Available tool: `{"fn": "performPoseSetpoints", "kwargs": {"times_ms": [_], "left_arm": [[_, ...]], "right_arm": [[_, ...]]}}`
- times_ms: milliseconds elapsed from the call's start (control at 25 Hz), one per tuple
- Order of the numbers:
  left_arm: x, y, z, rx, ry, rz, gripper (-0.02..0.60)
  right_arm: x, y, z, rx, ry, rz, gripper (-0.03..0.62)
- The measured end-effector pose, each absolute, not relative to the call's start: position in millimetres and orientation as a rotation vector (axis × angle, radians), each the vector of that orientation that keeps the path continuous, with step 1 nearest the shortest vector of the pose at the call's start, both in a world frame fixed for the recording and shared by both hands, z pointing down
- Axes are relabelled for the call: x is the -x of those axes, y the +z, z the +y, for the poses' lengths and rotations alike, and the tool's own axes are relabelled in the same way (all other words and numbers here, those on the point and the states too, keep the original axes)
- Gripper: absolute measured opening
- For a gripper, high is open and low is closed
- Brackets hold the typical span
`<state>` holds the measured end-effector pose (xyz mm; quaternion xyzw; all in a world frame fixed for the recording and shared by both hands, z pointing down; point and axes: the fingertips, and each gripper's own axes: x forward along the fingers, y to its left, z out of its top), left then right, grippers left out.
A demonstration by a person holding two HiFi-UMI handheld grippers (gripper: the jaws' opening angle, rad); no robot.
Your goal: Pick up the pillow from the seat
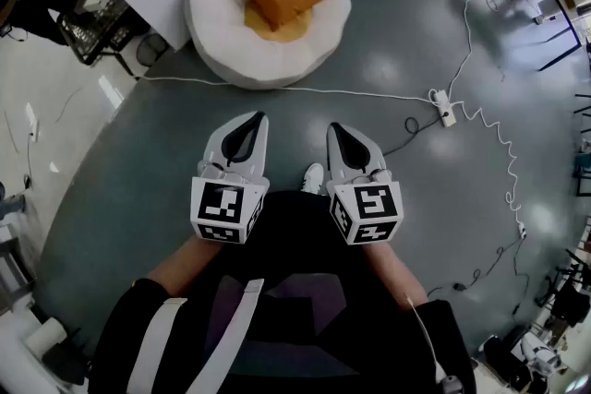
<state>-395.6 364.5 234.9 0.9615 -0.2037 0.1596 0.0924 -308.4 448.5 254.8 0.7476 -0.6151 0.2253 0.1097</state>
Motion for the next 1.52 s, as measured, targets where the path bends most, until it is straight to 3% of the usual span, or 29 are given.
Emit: {"fn": "performPoseSetpoints", "kwargs": {"times_ms": [600,1520], "left_arm": [[377.4,232.5,376.7,-2.864,0.462,-0.583,0.005],[291.8,230.5,451.5,-2.894,0.492,-0.586,0.005]], "right_arm": [[292.3,249.7,460.1,-2.225,0.667,-1.829,0.002],[205.8,252.9,532.0,-2.300,0.669,-1.872,0.003]]}}
